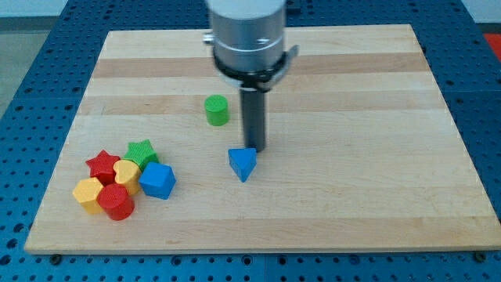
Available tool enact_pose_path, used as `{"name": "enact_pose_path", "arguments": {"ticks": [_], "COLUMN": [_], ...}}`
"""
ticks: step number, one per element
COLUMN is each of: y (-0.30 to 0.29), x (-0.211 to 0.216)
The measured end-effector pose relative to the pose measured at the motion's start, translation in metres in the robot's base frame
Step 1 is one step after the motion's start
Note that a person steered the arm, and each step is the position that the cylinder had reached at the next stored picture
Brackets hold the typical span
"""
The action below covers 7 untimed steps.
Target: Keep the blue triangle at the top of the blue cube
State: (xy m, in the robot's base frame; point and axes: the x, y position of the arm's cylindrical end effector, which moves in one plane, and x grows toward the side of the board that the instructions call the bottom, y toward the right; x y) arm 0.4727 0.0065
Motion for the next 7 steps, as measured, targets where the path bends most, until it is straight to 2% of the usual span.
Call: {"name": "enact_pose_path", "arguments": {"ticks": [1,2,3,7], "y": [0.055,0.057,0.031,-0.039], "x": [0.0,0.025,0.052,0.047]}}
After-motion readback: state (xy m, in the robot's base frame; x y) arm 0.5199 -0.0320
